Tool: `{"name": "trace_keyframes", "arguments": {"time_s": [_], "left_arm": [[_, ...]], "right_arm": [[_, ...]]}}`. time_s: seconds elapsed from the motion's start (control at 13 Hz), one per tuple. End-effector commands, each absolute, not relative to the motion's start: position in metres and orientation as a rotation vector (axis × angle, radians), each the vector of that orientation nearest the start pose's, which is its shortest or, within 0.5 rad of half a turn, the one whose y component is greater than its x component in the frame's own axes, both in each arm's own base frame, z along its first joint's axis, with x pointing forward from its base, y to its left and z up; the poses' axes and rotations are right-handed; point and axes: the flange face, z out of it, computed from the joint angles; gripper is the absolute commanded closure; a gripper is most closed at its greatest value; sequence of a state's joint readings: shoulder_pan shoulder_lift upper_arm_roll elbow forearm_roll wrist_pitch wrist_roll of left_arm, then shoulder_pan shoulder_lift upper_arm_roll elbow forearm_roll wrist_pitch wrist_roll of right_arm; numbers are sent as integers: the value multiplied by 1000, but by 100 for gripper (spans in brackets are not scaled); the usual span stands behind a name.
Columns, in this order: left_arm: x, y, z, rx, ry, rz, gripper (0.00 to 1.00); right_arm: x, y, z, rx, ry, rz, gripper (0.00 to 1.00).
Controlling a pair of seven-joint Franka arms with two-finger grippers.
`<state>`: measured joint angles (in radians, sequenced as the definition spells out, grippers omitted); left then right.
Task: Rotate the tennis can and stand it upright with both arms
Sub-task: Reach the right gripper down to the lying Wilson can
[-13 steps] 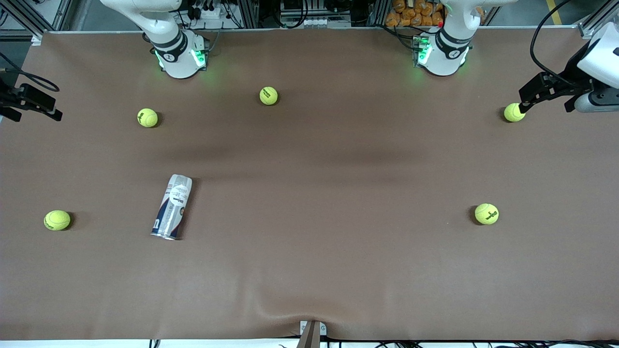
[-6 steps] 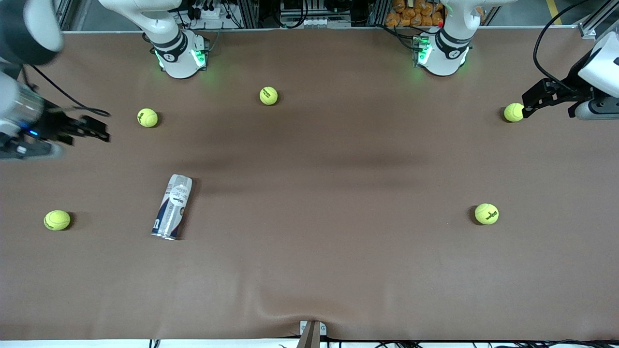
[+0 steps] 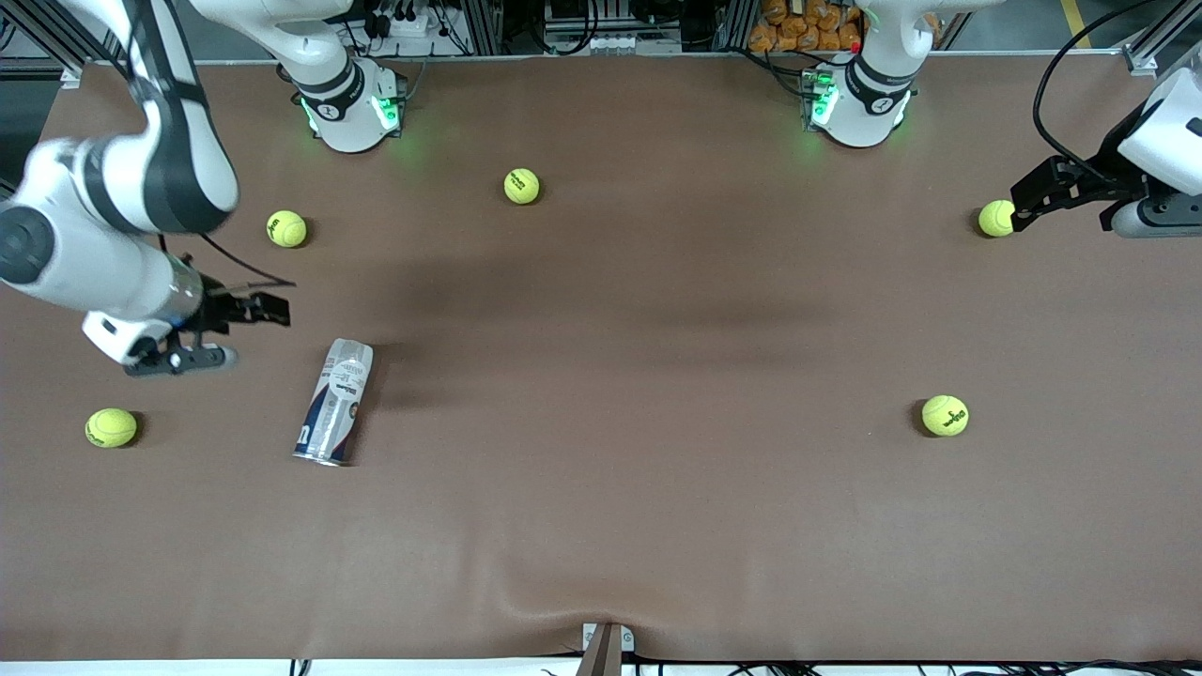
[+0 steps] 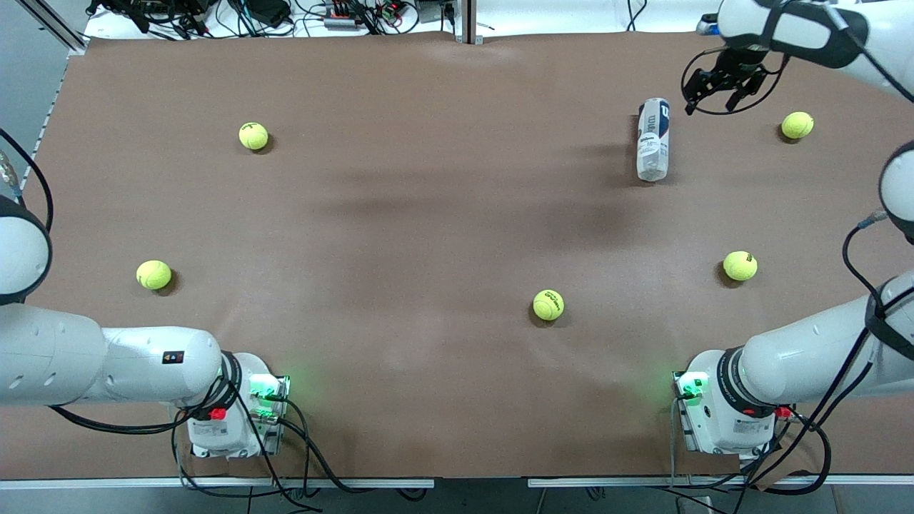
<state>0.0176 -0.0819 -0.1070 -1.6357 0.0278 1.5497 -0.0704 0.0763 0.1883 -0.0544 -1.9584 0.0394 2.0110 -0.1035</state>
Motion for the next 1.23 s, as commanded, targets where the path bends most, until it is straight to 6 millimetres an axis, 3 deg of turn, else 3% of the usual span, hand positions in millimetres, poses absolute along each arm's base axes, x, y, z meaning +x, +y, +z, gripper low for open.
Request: {"name": "trace_keyframes", "arguments": {"time_s": [0.0,0.15,0.62,1.15], "left_arm": [[523,-41,638,-3096,38,15,0],[524,-41,636,-3096,41,20,0],[531,-44,626,-3097,49,46,0],[538,-46,615,-3095,47,71,0]], "right_arm": [[597,27,327,-3105,-106,168,0],[601,47,297,-3118,-30,161,0],[610,54,230,-3093,40,123,0],[620,49,188,-3099,63,148,0]]}}
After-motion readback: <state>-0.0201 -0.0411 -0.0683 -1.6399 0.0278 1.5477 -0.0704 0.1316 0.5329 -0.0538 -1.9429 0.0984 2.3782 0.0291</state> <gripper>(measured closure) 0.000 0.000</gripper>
